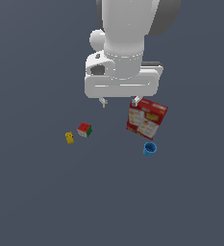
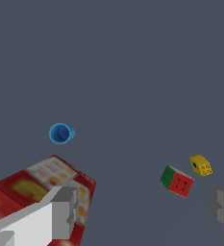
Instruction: Pick up a designated object from a clutter of objects.
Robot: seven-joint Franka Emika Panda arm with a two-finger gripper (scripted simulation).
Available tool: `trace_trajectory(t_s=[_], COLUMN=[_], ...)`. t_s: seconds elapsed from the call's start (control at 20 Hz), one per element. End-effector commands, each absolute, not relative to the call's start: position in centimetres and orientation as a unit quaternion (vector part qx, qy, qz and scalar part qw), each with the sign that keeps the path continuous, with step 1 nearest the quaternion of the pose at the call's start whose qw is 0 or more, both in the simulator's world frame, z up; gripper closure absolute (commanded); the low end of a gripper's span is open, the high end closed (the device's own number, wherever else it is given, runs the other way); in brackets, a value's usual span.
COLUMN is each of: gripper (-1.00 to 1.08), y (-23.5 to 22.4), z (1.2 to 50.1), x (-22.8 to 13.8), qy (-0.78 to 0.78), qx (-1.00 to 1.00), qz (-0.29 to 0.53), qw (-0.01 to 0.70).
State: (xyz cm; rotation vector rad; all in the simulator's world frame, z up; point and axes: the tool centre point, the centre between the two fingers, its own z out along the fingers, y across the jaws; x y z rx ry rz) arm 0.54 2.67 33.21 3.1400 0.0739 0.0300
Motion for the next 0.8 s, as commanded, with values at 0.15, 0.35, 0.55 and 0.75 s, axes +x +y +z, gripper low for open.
trace_trajectory(t_s=[0.15, 0.35, 0.55, 0.75], gripper=[-0.92, -0.92, -0.92, -0.92], y=[2.52, 2.02, 1.94, 1.7], z=[33.11, 32.79, 32.73, 32.5], x=[0.59, 0.79, 0.84, 0.88], qy=[0.027, 0.04, 0.044, 0.044], qx=[1.0, 0.999, 0.999, 0.999], qz=[0.009, 0.005, 0.004, 0.004], qw=[0.003, 0.012, 0.015, 0.014])
